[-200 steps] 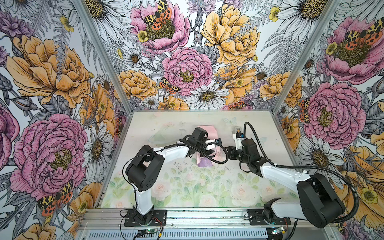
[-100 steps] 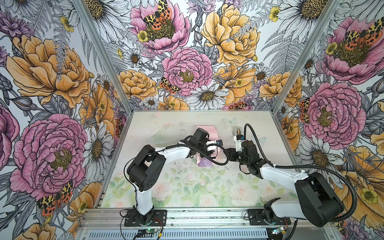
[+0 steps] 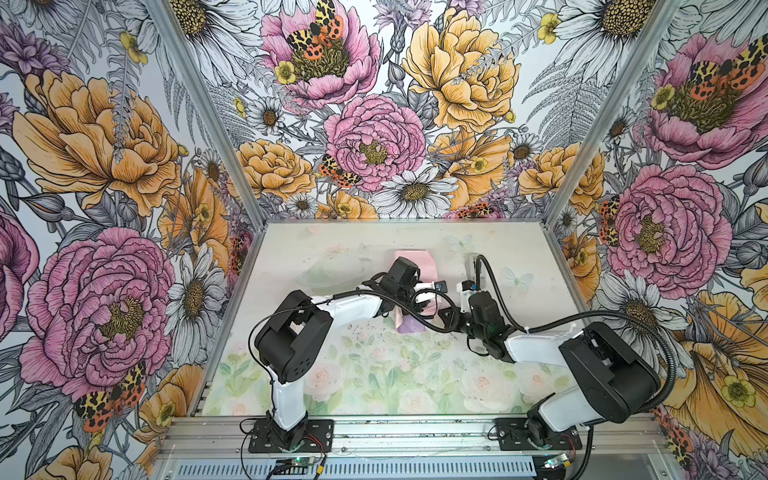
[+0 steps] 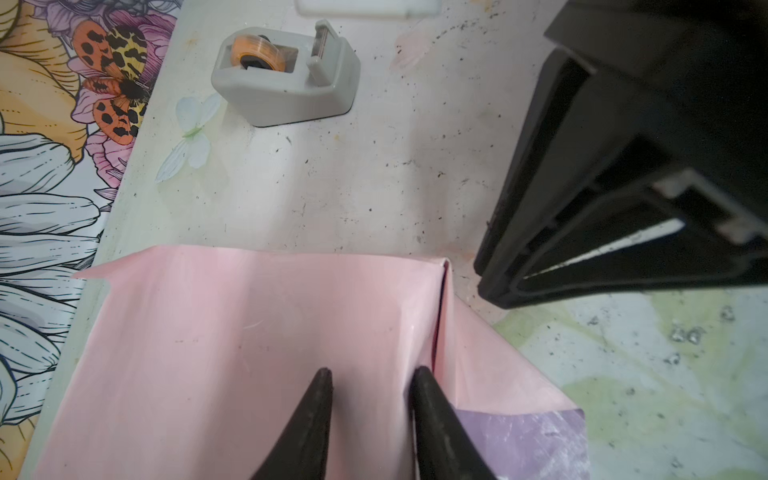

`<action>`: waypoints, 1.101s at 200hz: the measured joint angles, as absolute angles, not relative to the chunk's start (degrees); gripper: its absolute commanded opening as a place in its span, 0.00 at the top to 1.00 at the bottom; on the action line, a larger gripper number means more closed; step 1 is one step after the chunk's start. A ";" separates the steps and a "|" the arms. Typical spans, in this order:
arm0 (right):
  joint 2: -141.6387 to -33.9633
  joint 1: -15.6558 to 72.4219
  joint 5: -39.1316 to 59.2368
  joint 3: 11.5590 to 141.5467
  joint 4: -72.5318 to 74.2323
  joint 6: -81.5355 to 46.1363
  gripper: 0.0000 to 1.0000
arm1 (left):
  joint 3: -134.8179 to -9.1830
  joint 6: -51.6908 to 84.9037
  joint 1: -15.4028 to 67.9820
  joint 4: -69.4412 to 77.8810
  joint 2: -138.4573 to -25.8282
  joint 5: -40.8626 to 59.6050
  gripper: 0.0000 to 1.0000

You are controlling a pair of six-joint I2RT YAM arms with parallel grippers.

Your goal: Wrap the gift box in paper

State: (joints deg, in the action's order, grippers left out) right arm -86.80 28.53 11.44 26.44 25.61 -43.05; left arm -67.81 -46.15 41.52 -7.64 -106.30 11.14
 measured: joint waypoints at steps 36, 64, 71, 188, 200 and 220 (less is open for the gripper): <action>-86.46 28.69 10.11 26.44 25.98 -43.07 0.76 | -65.23 -43.94 41.52 -6.02 -104.42 10.96 0.55; -81.03 28.69 8.25 26.52 21.37 -41.60 0.65 | -61.30 -37.78 41.50 -2.90 -98.21 10.26 0.55; -78.83 28.69 7.70 26.70 19.40 -41.04 0.63 | -60.49 -35.73 41.50 -1.98 -96.27 9.58 0.55; -78.56 28.16 9.74 43.77 -2.52 -28.60 0.78 | -42.30 0.60 36.34 -4.64 -82.98 -5.15 0.81; -80.16 28.18 10.55 45.30 -3.11 -27.64 0.80 | -40.21 2.09 36.34 -4.51 -83.13 -4.62 0.83; -83.22 28.21 11.81 47.92 -3.66 -26.55 0.82 | -38.17 4.21 36.36 -3.07 -83.99 -2.74 0.84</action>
State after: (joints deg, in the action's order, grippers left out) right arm -83.22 28.21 11.81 47.92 -3.66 -26.55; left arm -38.17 4.21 36.36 -3.07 -83.99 -2.74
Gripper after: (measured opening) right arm 0.184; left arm 0.161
